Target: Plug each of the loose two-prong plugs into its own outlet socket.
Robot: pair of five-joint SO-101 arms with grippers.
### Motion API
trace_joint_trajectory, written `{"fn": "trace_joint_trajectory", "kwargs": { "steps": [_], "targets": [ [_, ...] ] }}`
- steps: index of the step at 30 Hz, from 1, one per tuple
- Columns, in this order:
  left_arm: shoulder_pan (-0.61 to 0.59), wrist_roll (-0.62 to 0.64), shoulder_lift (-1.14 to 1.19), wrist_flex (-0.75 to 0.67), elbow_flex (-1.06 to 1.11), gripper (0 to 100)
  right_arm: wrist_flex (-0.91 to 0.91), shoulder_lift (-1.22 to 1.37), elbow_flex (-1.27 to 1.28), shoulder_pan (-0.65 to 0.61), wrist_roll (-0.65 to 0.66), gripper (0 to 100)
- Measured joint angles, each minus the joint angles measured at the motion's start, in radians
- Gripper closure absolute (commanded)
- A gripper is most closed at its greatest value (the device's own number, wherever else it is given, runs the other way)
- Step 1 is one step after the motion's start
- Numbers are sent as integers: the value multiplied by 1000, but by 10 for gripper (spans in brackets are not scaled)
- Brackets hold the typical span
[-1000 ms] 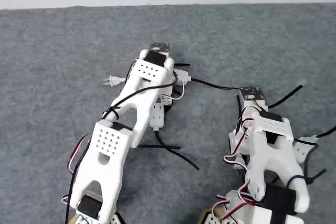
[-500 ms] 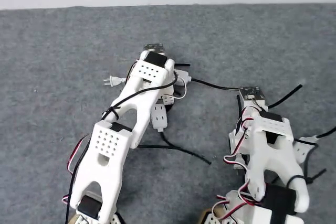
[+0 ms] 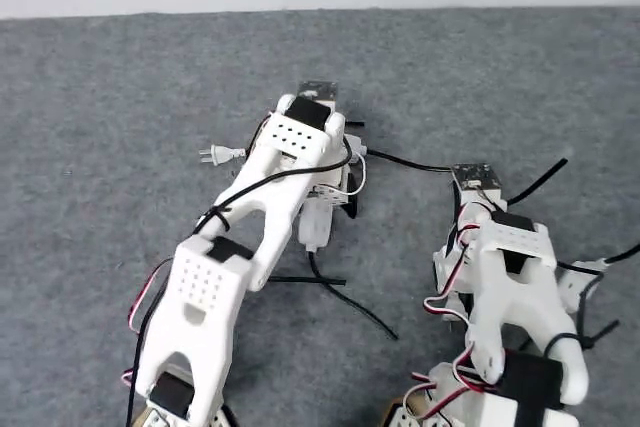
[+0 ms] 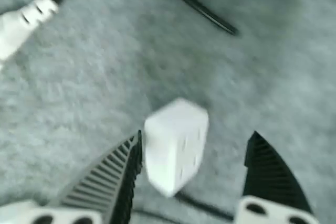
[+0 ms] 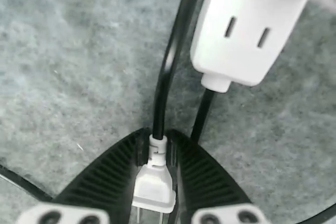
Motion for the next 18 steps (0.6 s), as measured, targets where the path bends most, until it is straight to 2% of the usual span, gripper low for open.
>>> {"fn": "trace_joint_trajectory", "kwargs": {
  "steps": [4,10,13,16,18],
  "targets": [
    [2,-9,-163,0,141,705,0,0,0,-2,0,991],
    [-74,-11,-301,-75,362,716,-5,0,0,-2,0,991],
    [-117,-31,-338,-117,439,810,-6,0,0,-2,0,991],
    [-107,-86,-373,-152,470,935,-6,0,0,-2,0,991],
    [-92,-107,-390,-181,482,982,-6,0,0,-2,0,991]
  ]
}}
